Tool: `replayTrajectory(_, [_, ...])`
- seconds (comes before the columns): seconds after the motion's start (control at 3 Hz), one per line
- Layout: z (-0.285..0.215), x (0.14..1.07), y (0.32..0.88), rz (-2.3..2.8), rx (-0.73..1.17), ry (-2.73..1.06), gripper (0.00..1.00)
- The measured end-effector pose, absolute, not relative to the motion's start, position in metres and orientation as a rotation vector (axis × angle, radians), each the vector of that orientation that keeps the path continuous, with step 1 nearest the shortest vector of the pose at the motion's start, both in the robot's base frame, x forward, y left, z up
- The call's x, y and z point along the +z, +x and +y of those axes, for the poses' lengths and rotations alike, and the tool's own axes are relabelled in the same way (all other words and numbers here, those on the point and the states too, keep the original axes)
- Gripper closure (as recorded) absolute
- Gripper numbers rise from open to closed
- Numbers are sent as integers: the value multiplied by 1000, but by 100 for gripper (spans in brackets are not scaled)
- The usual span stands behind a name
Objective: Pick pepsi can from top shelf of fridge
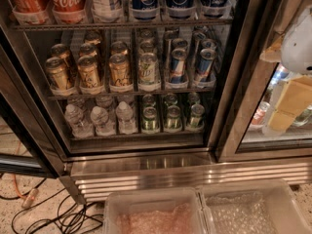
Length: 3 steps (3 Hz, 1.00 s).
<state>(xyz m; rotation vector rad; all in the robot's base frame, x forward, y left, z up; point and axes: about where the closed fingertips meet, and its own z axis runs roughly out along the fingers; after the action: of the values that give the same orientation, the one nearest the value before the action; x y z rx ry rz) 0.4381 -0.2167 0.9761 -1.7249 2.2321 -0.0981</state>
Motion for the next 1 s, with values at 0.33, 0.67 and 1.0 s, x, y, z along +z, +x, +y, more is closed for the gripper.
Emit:
replayTrajectory(0.33, [-217, 976, 438, 2232, -98, -1725, 0])
replayTrajectory(0.67, [-208, 978, 442, 2198, -55, -1711, 0])
replayTrajectory(1.0, [-197, 977, 446, 2169, 67, -1579, 0])
